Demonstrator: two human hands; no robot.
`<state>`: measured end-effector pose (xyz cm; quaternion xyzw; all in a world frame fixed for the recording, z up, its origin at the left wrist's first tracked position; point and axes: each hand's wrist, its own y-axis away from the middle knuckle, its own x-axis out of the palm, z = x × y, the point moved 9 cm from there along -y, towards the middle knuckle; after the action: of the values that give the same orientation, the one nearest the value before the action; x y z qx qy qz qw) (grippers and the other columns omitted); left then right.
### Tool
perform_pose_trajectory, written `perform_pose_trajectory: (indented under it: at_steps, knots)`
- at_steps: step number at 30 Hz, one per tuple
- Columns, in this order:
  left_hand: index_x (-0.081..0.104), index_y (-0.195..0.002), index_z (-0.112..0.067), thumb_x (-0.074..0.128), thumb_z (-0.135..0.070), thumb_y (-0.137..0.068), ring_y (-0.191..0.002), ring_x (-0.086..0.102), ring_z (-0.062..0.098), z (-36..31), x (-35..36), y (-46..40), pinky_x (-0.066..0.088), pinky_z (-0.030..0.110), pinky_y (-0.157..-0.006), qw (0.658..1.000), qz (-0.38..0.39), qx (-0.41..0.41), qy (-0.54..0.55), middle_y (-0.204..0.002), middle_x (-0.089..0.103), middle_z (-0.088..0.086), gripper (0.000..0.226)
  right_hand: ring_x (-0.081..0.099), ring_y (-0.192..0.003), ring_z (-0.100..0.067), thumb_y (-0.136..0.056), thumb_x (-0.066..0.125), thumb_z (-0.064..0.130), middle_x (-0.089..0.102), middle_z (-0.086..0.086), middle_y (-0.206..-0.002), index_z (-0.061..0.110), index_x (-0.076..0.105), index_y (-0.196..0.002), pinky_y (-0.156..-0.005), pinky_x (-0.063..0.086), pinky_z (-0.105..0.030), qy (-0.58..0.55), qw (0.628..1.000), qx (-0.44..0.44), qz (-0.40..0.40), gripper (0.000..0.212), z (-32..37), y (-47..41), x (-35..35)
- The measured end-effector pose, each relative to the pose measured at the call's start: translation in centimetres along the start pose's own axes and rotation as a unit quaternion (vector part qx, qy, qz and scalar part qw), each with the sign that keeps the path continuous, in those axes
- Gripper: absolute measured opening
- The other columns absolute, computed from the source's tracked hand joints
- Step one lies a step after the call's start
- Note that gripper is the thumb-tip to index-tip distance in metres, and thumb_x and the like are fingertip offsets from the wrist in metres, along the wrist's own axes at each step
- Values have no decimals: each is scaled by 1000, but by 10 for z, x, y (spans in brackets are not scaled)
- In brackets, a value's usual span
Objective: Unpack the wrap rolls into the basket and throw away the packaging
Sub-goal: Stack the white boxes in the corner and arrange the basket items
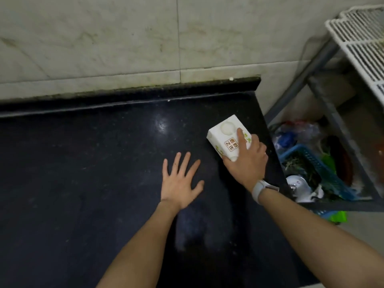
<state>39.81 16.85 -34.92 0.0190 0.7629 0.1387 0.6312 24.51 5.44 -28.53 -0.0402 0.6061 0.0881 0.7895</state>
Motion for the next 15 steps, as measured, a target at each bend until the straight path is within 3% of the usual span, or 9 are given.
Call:
perform_pose_trajectory:
  at_steps: [3, 6, 10, 15]
  knots:
    - [29, -141, -29, 39, -43, -91, -145, -5, 18, 3, -17, 9, -6, 48, -115, 991, 20, -34, 130, -158, 7, -1, 53, 30, -120, -40, -73, 63, 46, 25, -16, -142, 30, 16, -142, -99, 31, -53, -40, 998, 39, 35, 86, -1, 6, -3]
    - [46, -132, -19, 44, -32, -93, -143, 14, 21, 34, -50, 53, 15, 43, -115, 962, -50, -125, 239, -154, 23, 3, 41, 29, -121, -37, -72, 65, 44, 27, -13, -141, 31, 17, -141, -103, 28, -52, -136, 985, 69, 75, 85, 15, 37, -2]
    - [50, -129, -15, 47, -25, -92, -131, 39, 22, 111, -75, 166, 33, 40, -107, 912, -155, -271, 267, -143, 42, 4, 38, 32, -120, -32, -68, 68, 41, 34, -7, -136, 32, 22, -139, -102, 30, -44, -241, 958, -58, 146, 85, 106, 113, 12]
    - [53, -125, -13, 49, -23, -91, -121, 50, 23, 209, -68, 346, 37, 35, -103, 825, -220, -440, 278, -132, 55, 5, 36, 27, -104, -13, -66, 69, 39, 36, 4, -127, 36, 26, -137, -93, 27, -29, -279, 887, -256, 264, 83, 259, 242, 35]
